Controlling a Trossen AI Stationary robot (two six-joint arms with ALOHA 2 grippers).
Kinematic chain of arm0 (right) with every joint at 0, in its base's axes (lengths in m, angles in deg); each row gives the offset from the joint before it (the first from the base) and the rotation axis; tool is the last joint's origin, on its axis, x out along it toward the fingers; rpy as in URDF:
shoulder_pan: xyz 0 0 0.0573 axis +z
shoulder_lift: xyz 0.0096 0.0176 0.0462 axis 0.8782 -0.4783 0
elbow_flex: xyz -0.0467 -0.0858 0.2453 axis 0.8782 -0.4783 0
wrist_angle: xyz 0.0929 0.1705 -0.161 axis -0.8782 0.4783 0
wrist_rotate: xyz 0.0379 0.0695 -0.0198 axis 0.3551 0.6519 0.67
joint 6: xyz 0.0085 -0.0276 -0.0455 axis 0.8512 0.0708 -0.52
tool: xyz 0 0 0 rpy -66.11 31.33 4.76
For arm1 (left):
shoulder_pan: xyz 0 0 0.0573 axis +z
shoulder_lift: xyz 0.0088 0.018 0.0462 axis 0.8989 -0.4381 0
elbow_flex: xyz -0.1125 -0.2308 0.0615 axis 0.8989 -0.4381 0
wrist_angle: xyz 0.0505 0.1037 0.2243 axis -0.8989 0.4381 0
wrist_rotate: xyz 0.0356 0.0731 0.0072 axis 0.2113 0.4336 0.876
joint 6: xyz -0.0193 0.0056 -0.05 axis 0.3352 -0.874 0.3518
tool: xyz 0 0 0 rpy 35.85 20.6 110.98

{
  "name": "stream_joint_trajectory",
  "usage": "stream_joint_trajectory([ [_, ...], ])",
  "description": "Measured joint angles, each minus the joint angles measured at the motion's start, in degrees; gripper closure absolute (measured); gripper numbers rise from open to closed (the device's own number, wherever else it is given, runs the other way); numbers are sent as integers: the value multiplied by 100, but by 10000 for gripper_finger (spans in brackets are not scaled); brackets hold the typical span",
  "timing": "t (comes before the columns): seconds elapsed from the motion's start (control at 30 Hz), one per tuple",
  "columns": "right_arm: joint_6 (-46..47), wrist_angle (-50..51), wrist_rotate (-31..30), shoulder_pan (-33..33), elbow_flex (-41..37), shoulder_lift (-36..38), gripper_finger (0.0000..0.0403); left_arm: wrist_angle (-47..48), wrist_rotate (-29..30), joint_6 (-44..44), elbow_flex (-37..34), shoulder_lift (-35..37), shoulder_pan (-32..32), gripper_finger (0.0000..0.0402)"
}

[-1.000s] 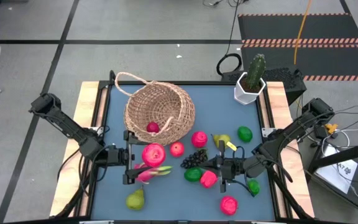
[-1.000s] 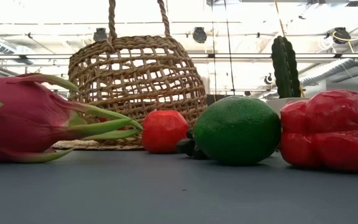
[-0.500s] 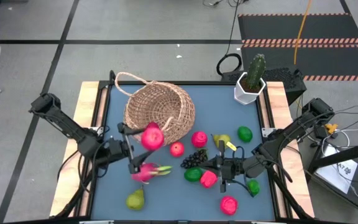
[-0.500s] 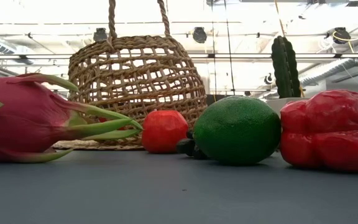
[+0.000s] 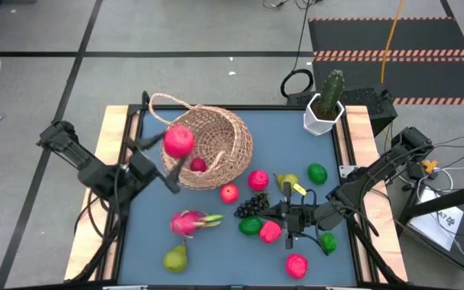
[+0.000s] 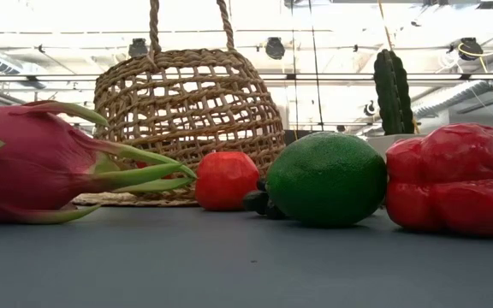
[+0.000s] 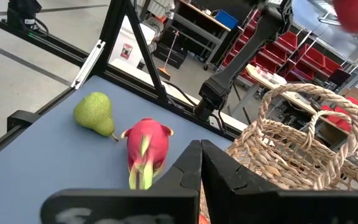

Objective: Build produce basket
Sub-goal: Put the red apple into the basket

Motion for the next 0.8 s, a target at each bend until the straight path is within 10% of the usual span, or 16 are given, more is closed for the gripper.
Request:
stream_joint_trajectory([
  [0.27, 2, -6, -1, 0, 0, 0, 403, 612, 219, -205, 1046, 2, 341, 34],
  [0.53, 2, -6, 0, 0, 0, 0, 403, 1953, 43, 1565, 1246, 2, 526, 34],
  [0.8, 3, -6, 0, 2, 0, 0, 403, 4324, -1950, 4527, 1246, -31, 765, 34],
])
